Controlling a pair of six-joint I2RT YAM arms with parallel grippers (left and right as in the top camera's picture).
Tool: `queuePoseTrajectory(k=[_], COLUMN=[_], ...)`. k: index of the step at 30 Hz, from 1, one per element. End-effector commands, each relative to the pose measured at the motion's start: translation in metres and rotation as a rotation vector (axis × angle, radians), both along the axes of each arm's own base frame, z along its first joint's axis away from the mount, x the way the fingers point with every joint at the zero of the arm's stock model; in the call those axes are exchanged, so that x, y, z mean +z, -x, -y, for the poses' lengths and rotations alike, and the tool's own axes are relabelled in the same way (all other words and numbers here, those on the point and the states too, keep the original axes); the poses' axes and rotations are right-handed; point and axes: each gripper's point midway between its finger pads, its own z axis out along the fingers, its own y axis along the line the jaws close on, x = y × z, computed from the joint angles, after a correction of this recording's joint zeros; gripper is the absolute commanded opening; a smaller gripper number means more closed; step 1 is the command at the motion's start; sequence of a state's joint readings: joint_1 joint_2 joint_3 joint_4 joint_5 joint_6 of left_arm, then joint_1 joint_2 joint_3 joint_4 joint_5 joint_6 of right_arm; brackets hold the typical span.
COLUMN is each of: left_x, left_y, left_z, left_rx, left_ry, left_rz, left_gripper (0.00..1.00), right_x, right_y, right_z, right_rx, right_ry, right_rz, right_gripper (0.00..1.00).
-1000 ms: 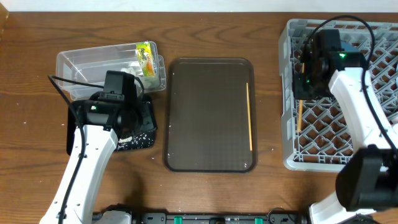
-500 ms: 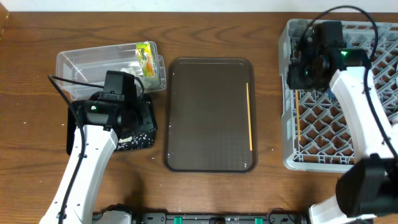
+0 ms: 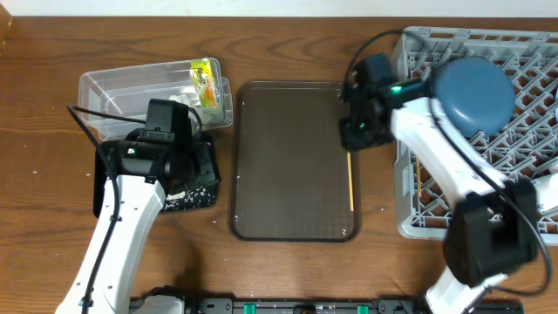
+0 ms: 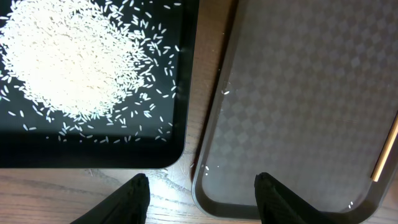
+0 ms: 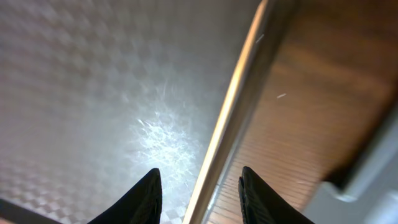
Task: Sort waste into correct bins and load items into the dishwasher rack
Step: 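Return the right gripper to the tray and grasp the second chopstick, then carry the second chopstick right and insert it into the grey rack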
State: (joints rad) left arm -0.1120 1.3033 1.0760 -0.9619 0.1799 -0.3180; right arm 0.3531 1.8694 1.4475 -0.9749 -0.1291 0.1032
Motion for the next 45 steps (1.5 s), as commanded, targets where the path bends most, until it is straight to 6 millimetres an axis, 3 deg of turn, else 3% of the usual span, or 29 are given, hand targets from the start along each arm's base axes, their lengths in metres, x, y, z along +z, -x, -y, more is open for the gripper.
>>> queuePoseTrajectory(k=[1, 10, 15, 16, 20, 24, 30, 33, 36, 38, 41, 45], left_x=[0.004, 0.004, 0.004, 0.004, 0.004, 0.004, 0.004, 0.004, 0.004, 0.004, 0.004, 0.004], left_y=[-0.003, -0.003, -0.003, -0.003, -0.003, -0.003, -0.003, -0.003, -0.003, -0.003, -0.003, -0.003], left_z=[-0.002, -0.002, -0.002, -0.002, -0.002, -0.002, -0.002, -0.002, -0.002, -0.002, -0.002, -0.002], left_rx=[0.008, 0.008, 0.008, 0.008, 0.008, 0.008, 0.008, 0.008, 0.008, 0.008, 0.008, 0.008], left_ry=[-0.003, -0.003, -0.003, -0.003, -0.003, -0.003, -0.003, -0.003, -0.003, -0.003, -0.003, -0.003], left_rz=[0.012, 0.012, 0.012, 0.012, 0.012, 0.012, 0.012, 0.012, 0.012, 0.012, 0.012, 0.012], left_gripper=[0.57, 0.57, 0.57, 0.57, 0.57, 0.58, 0.57, 0.57, 0.58, 0.58, 0.58, 0.57], right_x=[-0.03, -0.098, -0.108, -0.108, -0.105, -0.08, 0.007, 0.048, 0.082, 0.095, 0.097, 0.078], right_y=[0.01, 0.03, 0.034, 0.033, 0.032, 0.021, -0.015, -0.027, -0.035, -0.037, -0.037, -0.035], right_z=[0.0, 0.009, 0.007, 0.007, 0.005, 0.0, 0.016, 0.044, 0.09, 0.119, 0.149, 0.171], right_rx=[-0.037, -0.104, -0.109, -0.111, -0.129, -0.134, -0.148, -0.169, -0.263, -0.327, -0.363, -0.358], right_ry=[0.053, 0.167, 0.181, 0.179, 0.17, 0.13, 0.038, 0.062, 0.14, 0.161, 0.178, 0.191], right_rz=[-0.078, -0.253, -0.277, -0.274, -0.269, -0.221, 0.021, 0.157, 0.271, 0.306, 0.306, 0.243], right_gripper=[0.38, 0.34, 0.24, 0.15, 0.01, 0.01, 0.01, 0.01, 0.01, 0.01, 0.01, 0.01])
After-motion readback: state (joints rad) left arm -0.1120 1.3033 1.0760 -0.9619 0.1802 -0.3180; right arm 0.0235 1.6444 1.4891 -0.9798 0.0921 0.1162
